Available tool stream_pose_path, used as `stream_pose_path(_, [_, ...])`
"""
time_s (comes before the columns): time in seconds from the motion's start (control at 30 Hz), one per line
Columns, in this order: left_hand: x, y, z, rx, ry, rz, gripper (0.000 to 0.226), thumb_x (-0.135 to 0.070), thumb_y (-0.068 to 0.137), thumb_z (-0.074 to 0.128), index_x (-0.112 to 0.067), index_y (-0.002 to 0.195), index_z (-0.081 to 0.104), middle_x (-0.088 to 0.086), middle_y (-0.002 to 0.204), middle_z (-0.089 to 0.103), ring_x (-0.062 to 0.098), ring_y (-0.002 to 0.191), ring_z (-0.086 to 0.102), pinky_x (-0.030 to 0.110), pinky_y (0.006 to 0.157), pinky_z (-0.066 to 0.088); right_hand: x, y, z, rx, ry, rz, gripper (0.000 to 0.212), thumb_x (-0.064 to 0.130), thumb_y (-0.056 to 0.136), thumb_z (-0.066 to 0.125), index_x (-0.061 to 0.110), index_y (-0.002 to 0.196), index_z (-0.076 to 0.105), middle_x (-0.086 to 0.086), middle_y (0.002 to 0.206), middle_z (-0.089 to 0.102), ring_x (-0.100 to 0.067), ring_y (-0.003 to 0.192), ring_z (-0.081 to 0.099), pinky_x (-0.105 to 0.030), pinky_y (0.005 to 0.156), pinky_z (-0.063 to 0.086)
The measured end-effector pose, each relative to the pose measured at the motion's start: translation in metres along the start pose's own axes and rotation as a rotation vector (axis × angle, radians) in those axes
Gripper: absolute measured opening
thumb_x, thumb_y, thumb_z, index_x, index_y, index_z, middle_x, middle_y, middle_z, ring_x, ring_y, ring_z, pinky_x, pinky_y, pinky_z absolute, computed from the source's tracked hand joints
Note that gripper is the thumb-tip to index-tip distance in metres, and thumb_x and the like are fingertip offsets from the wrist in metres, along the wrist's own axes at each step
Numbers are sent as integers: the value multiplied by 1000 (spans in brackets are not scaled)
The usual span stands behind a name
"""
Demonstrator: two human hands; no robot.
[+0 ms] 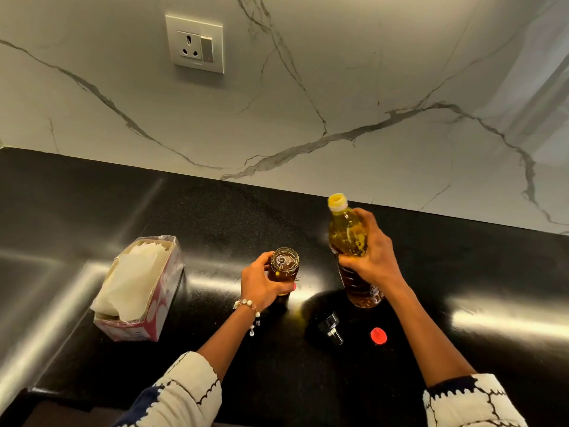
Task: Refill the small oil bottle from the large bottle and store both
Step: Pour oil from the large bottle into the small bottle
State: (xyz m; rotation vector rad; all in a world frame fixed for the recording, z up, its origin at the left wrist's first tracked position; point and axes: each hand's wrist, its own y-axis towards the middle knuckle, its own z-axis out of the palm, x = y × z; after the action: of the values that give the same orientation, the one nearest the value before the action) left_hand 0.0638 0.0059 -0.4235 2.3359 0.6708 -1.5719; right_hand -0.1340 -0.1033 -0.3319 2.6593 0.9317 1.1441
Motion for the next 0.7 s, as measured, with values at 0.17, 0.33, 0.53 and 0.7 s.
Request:
stream_pose_path(0.17, [-1, -1, 1, -4, -1, 4, 75, -23, 52, 93, -20, 118, 59, -6, 106, 64, 7, 98, 57, 13, 78, 42, -11, -9, -7, -302, 227, 164, 88, 9, 63, 85, 28, 132, 33, 2, 119, 52, -13, 103, 55, -15, 77, 41])
stream_pose_path(0.33, [-1, -2, 1, -10, -1, 1, 75, -21, 53, 93, -18, 120, 59, -3, 110, 65, 8, 99, 56, 16, 80, 44, -17, -26, -2, -465, 277, 200, 89, 8, 63, 86, 25, 133, 34, 1, 122, 51, -4, 103, 55, -8, 78, 42])
stream_pose_path(0.53, [-5, -5, 2, -15, -23, -25, 73, -17, 54, 92, -17, 120, 59, -6, 104, 62, 7, 98, 55, 8, 74, 40, -19, -33, 0, -439, 298, 191, 96, 26, 62, 88, 31, 136, 26, 2, 131, 45, -10, 115, 50, -20, 90, 45])
stream_pose_path(0.7, [-6, -7, 5, -24, -42, -53, 74, -14, 56, 92, -16, 121, 58, -6, 104, 61, 8, 98, 55, 13, 77, 42, -24, -38, 0, -383, 305, 224, 101, 36, 63, 87, 32, 139, 21, 0, 136, 42, -14, 123, 46, -21, 95, 42])
